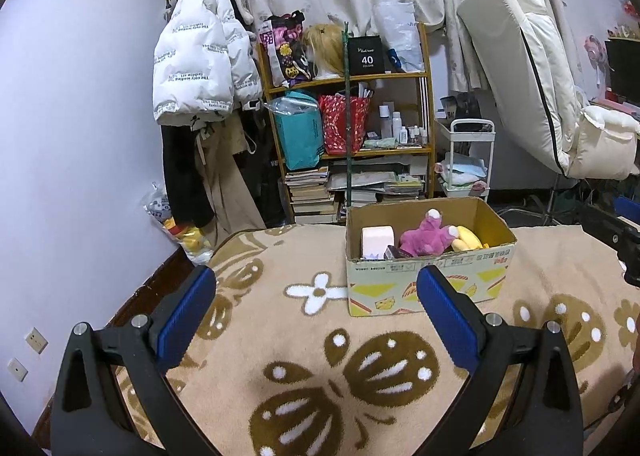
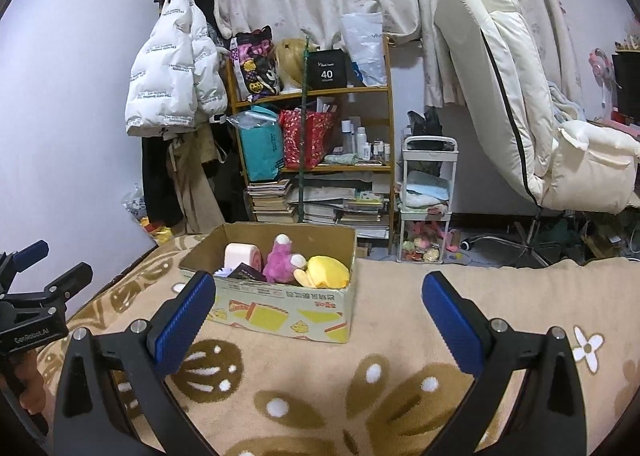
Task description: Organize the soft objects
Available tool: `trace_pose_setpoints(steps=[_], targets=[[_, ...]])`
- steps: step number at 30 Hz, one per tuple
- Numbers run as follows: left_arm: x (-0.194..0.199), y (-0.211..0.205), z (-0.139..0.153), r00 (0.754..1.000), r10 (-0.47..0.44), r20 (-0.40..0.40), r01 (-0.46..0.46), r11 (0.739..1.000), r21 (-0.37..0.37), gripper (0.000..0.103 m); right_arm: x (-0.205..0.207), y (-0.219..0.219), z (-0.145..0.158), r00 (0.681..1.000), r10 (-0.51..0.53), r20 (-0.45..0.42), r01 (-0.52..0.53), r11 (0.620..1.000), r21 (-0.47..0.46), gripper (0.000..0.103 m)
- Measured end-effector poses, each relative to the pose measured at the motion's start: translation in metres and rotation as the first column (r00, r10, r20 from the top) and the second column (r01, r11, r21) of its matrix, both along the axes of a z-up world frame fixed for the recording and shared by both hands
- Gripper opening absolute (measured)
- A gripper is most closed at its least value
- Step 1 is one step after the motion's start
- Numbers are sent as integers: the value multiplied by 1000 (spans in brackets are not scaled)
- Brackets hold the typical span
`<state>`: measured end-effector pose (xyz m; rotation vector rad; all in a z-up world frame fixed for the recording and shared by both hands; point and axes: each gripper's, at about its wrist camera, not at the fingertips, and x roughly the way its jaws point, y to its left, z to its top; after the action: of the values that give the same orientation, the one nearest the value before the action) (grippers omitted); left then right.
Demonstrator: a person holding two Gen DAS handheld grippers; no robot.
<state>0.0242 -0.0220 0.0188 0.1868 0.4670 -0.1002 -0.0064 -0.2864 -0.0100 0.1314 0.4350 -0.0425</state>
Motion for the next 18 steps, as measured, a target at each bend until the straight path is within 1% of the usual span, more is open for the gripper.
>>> trace_pose_setpoints(steps=[4, 11, 18], targets=[[5, -3, -5, 1000, 0, -18, 0, 1000, 12, 99, 5, -1, -5, 1000, 1, -19, -1, 1000, -3, 103], [13, -3, -12, 999, 0, -39, 1, 1000, 3, 99, 10, 1, -10, 999, 2, -35, -3, 1000, -29, 103], [15, -5, -14, 999, 5, -38, -5, 1000, 8, 99, 13, -1, -13, 999, 5, -49, -6, 1000, -28, 103]])
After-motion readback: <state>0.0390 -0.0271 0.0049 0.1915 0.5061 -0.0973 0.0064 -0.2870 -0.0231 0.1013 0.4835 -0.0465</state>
